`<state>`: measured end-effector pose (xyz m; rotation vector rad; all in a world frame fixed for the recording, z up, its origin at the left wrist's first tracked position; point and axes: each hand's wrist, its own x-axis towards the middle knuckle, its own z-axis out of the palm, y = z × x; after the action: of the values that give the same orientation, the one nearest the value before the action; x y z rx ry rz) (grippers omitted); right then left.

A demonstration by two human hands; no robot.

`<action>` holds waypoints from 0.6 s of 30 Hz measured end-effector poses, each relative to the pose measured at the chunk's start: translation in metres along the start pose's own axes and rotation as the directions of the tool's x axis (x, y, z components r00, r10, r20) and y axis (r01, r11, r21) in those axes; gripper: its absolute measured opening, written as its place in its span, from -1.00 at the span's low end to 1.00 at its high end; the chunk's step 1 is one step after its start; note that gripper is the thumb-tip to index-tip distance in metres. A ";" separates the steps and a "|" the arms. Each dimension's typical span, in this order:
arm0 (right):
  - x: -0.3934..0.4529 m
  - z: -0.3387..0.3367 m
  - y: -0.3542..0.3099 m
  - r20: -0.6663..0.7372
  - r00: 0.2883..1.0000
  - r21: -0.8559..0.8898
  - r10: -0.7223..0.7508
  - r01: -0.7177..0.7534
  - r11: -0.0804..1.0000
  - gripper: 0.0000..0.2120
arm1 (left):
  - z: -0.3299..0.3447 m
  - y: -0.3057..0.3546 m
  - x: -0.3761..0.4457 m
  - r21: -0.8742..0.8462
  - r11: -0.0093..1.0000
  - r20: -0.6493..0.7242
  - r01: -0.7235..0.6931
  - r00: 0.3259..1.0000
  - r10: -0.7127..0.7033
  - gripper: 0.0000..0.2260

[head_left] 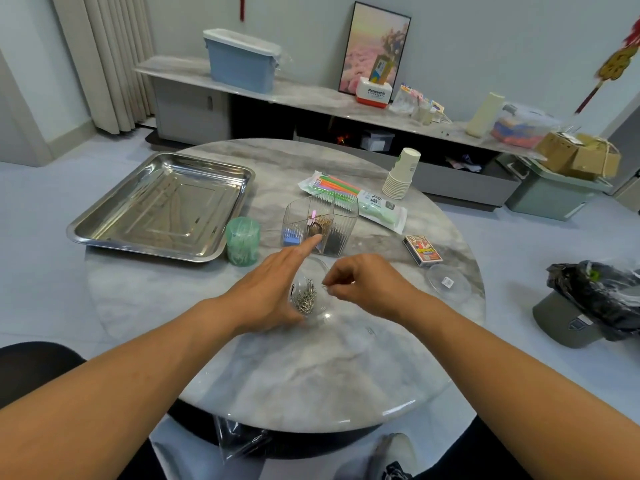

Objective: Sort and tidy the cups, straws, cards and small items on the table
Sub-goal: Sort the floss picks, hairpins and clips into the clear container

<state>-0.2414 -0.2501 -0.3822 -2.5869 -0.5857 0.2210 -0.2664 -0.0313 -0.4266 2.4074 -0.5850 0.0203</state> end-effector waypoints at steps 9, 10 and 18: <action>-0.013 -0.005 0.019 0.220 0.861 -0.486 0.459 -0.311 0.817 -0.85 | 0.003 0.001 0.004 0.044 0.999 -0.008 0.006 1.000 -0.005 0.20; -0.016 0.002 0.022 0.233 0.851 -0.505 0.470 -0.307 0.806 -0.83 | 0.003 0.001 0.004 0.051 0.999 -0.006 0.002 1.000 -0.002 0.21; -0.015 0.019 0.025 0.240 0.886 -0.476 0.397 -0.248 0.843 -0.84 | 0.002 -0.005 0.001 -0.031 0.999 0.015 0.022 1.000 -0.021 0.19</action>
<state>-0.2505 -0.2684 -0.4101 -3.1097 -0.3168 0.7296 -0.2637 -0.0299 -0.4311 2.3852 -0.5624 -0.0162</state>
